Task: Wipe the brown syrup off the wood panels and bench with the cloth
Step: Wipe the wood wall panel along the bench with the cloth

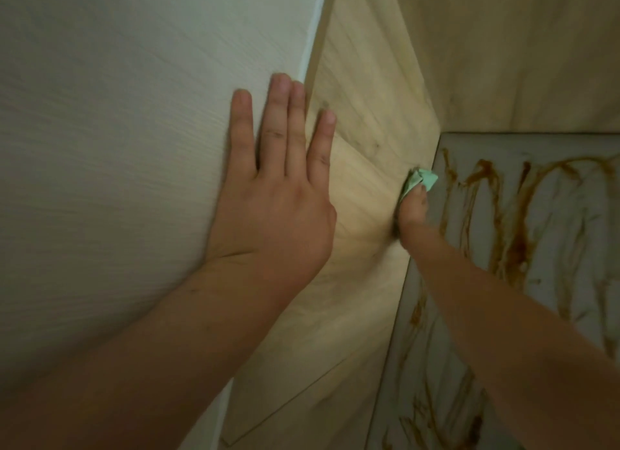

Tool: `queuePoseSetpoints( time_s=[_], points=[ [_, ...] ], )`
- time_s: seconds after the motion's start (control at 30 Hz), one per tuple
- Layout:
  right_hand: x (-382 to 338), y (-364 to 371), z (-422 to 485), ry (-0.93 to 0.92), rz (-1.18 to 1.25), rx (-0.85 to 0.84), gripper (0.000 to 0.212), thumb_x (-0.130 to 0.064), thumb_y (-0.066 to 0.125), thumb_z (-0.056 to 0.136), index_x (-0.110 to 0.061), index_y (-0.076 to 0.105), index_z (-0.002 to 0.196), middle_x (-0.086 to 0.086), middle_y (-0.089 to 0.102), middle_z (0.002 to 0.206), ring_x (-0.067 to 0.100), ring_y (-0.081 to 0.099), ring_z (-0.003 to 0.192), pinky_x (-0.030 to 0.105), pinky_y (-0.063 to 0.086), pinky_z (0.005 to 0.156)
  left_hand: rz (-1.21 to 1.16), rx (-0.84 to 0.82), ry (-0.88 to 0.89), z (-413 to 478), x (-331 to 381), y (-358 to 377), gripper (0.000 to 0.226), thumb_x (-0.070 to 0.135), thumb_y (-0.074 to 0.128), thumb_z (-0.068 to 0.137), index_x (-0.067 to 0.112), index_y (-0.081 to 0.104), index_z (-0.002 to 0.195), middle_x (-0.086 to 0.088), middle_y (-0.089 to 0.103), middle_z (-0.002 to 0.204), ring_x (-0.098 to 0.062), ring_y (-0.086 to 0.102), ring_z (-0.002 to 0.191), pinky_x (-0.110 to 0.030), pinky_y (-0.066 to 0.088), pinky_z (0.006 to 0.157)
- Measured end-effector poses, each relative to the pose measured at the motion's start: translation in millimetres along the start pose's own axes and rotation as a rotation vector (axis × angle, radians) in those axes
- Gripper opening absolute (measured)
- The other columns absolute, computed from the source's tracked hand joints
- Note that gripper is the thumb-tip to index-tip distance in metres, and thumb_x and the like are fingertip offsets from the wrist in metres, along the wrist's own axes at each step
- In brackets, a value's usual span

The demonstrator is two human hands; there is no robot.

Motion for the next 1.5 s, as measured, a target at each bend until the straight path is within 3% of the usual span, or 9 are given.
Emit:
queuePoseSetpoints(
  time_s=[0.17,0.3,0.4,0.57,0.8,1.0,1.17,1.37,1.5],
  points=[
    [-77,35,-108,-0.501,-0.09,-0.054,0.069,-0.049,0.018,0.104,-0.021,0.008,0.166,-0.004,-0.004,0.174,0.011,-0.001,0.159,0.028,0.0,0.126,-0.007,-0.035,-0.078,2,-3,-6,0.075,0.041,0.012,0.102,0.004,-0.016,0.16,-0.035,-0.018,0.163,-0.05,-0.021,0.152,-0.068,-0.016,0.117],
    [-77,35,-110,-0.809,-0.135,-0.061,0.061,-0.041,0.029,0.105,-0.03,0.014,0.163,-0.003,0.005,0.173,0.012,0.004,0.159,0.025,0.002,0.126,0.003,-0.032,-0.082,4,-3,-10,0.073,0.04,0.013,0.103,0.004,-0.015,0.161,-0.035,-0.017,0.164,-0.049,-0.021,0.152,-0.067,-0.016,0.118],
    [-41,19,-41,-0.47,-0.022,-0.021,0.056,-0.025,0.025,0.112,-0.015,0.011,0.165,0.001,0.005,0.173,0.017,0.004,0.159,0.012,-0.001,0.118,-0.022,-0.006,-0.086,3,-1,-5,0.073,0.038,0.015,0.104,0.004,-0.012,0.162,-0.035,-0.015,0.164,-0.049,-0.02,0.153,-0.067,-0.015,0.118],
    [30,-1,40,0.036,0.082,0.079,0.056,-0.034,0.013,0.113,-0.012,0.017,0.165,0.008,0.013,0.173,0.026,0.013,0.158,0.041,0.006,0.129,-0.004,0.005,-0.076,2,0,-3,0.073,0.04,0.013,0.103,0.004,-0.013,0.162,-0.035,-0.015,0.164,-0.049,-0.019,0.153,-0.068,-0.011,0.121],
    [87,-1,-10,0.174,-0.067,-0.039,0.067,-0.05,0.008,0.108,-0.015,0.015,0.164,0.011,0.021,0.17,0.028,0.024,0.155,0.048,0.021,0.127,0.033,0.0,-0.067,2,0,-2,0.074,0.042,0.011,0.102,0.005,-0.013,0.162,-0.035,-0.014,0.164,-0.05,-0.018,0.153,-0.068,-0.012,0.12],
    [-23,38,-161,-0.412,-0.091,-0.088,0.071,-0.049,0.021,0.103,-0.02,0.005,0.166,-0.004,-0.009,0.173,0.012,-0.006,0.158,0.034,-0.004,0.127,0.035,-0.018,-0.088,3,0,-5,0.075,0.045,0.013,0.102,0.006,-0.009,0.163,-0.035,-0.011,0.165,-0.05,-0.016,0.153,-0.068,-0.008,0.122],
    [-12,33,-159,-0.723,-0.124,-0.08,0.065,-0.049,0.026,0.101,-0.033,0.015,0.163,-0.005,0.004,0.173,0.014,0.001,0.159,0.035,0.002,0.128,0.051,-0.032,-0.089,1,0,-8,0.076,0.047,0.008,0.101,0.007,-0.009,0.163,-0.034,-0.01,0.165,-0.05,-0.015,0.154,-0.068,-0.005,0.122],
    [92,-11,-31,0.038,-0.061,-0.006,0.054,-0.027,0.015,0.114,-0.007,0.015,0.164,0.014,0.012,0.172,0.028,0.013,0.158,0.037,0.01,0.126,0.087,-0.005,-0.08,1,1,-4,0.074,0.046,0.007,0.101,0.009,-0.01,0.163,-0.032,-0.008,0.166,-0.048,-0.013,0.155,-0.067,-0.004,0.123],
    [142,-4,-33,0.18,-0.013,0.033,0.06,-0.038,0.014,0.112,-0.005,0.022,0.161,0.018,0.027,0.166,0.031,0.028,0.151,0.041,0.024,0.123,0.087,0.014,-0.064,0,0,-1,0.073,0.045,0.013,0.103,0.01,-0.004,0.164,-0.032,-0.004,0.167,-0.048,-0.009,0.155,-0.067,-0.001,0.123]
  ],
)
Point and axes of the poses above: each hand's wrist, its own z-axis towards the middle knuckle, its own y-axis out of the palm, x = y × z, the point moved 2 cm from there along z, towards the middle knuckle
